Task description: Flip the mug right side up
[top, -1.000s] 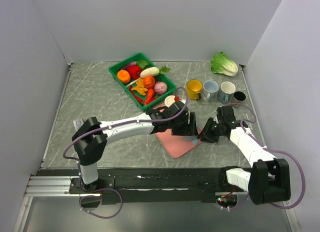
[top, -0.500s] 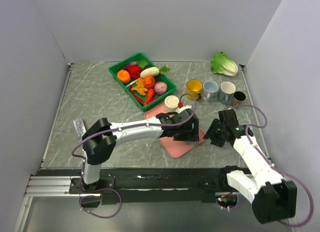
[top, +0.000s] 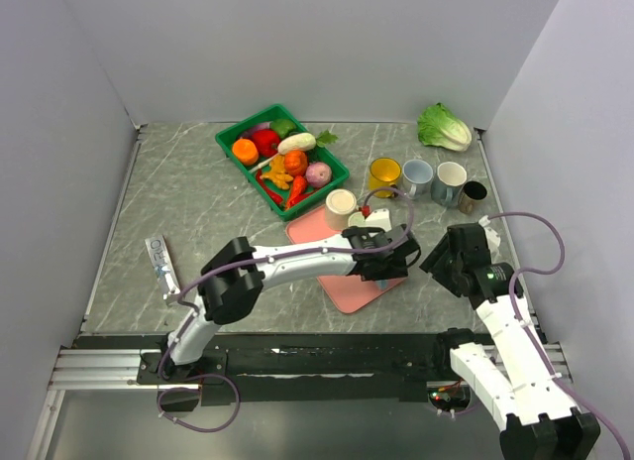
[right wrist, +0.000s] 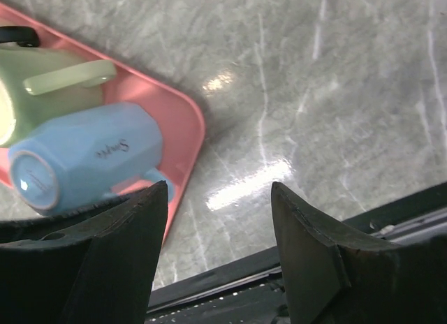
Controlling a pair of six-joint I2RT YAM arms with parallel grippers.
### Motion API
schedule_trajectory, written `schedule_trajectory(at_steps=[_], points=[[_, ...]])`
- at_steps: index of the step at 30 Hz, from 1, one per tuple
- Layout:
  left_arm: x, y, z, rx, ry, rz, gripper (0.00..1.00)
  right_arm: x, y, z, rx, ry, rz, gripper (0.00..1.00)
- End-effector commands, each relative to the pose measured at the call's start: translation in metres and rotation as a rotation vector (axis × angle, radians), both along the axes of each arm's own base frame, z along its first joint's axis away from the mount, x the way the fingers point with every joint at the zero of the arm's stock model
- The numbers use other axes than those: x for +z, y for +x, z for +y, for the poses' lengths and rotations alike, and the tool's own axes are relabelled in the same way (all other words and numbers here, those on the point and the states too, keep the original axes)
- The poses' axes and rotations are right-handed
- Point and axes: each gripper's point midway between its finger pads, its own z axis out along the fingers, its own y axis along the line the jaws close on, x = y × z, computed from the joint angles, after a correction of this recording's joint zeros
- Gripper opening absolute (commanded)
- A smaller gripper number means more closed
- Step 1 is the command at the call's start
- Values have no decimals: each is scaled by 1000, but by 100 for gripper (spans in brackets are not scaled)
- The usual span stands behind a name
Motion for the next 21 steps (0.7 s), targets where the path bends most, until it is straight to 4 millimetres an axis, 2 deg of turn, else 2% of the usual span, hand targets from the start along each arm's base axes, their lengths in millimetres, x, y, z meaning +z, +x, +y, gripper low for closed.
schedule_trajectory(at_steps=[1,7,12,15,19,21], points=[[-4,12,8,144,79,-36,62,12,-3,-10,-36,-35,-36,68],[-12,13,18,183,126,-45,52,15,-5,-14,-25,-49,-50,68],[-19,10,33,200,173,-43,39,19,-3,-13,-19,-45,-64,68],[-17,8,38,204,167,-47,29,19,-2,-14,-18,-49,-65,68],[-17,7,43,182,169,-56,20,18,-2,-14,-13,-50,-63,68],[-17,7,39,154,160,-64,12,18,-2,-15,-11,-54,-64,68]])
